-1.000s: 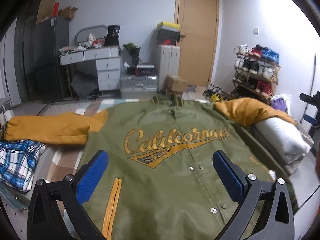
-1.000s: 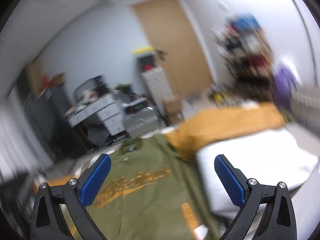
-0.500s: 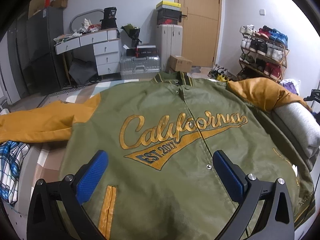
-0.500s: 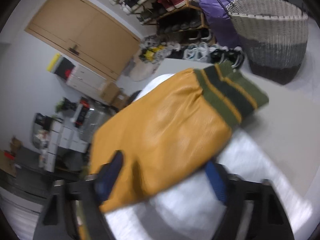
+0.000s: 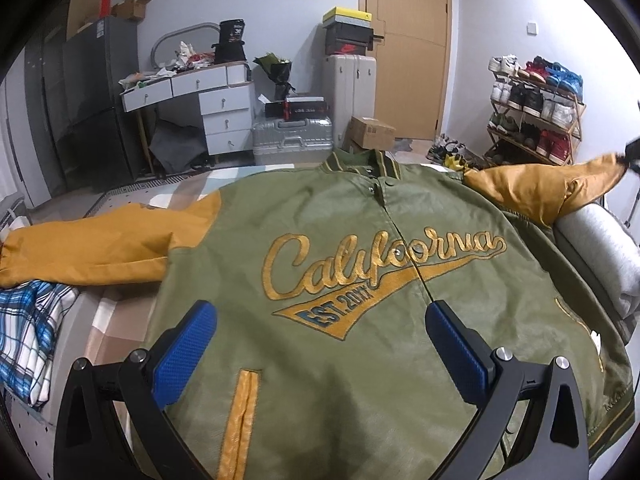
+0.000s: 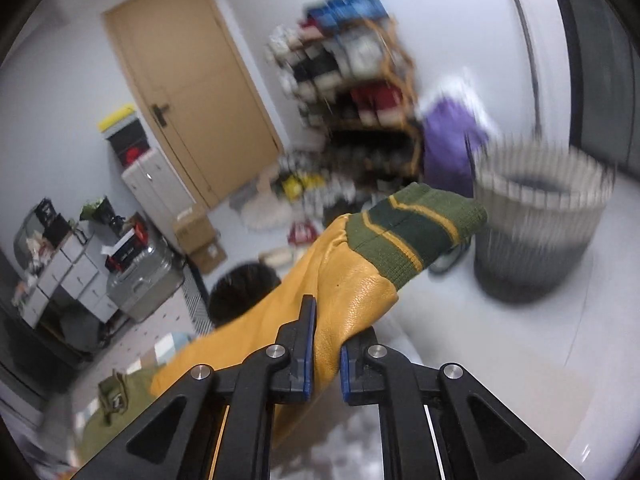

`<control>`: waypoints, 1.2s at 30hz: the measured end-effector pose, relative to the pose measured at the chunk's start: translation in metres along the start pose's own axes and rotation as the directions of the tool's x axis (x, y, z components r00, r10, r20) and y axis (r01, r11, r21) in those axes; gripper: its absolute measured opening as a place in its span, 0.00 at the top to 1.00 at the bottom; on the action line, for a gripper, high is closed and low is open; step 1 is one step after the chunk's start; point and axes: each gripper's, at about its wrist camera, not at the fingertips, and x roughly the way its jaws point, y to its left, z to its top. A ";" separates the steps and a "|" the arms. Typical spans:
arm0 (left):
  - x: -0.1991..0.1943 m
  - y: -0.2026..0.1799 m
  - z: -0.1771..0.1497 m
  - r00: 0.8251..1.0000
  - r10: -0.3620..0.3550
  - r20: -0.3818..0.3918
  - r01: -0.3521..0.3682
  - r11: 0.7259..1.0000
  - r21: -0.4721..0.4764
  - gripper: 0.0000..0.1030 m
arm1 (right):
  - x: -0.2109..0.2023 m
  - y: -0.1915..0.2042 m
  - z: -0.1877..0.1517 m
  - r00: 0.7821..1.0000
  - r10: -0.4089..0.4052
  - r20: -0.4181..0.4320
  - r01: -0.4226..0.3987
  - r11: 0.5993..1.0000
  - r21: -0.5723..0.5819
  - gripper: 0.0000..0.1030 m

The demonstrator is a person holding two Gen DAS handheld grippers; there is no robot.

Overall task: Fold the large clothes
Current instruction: 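Grasp the green ribbed cuff of a yellow sleeve with the right gripper, then lay the held sleeve across the jacket front and open the right gripper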

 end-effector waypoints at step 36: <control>-0.046 0.079 -0.034 0.986 0.158 0.059 -0.151 0.983 -0.101 0.01 | -0.020 0.396 -0.387 0.549 0.411 -0.727 -0.787 0.548 -0.285 0.49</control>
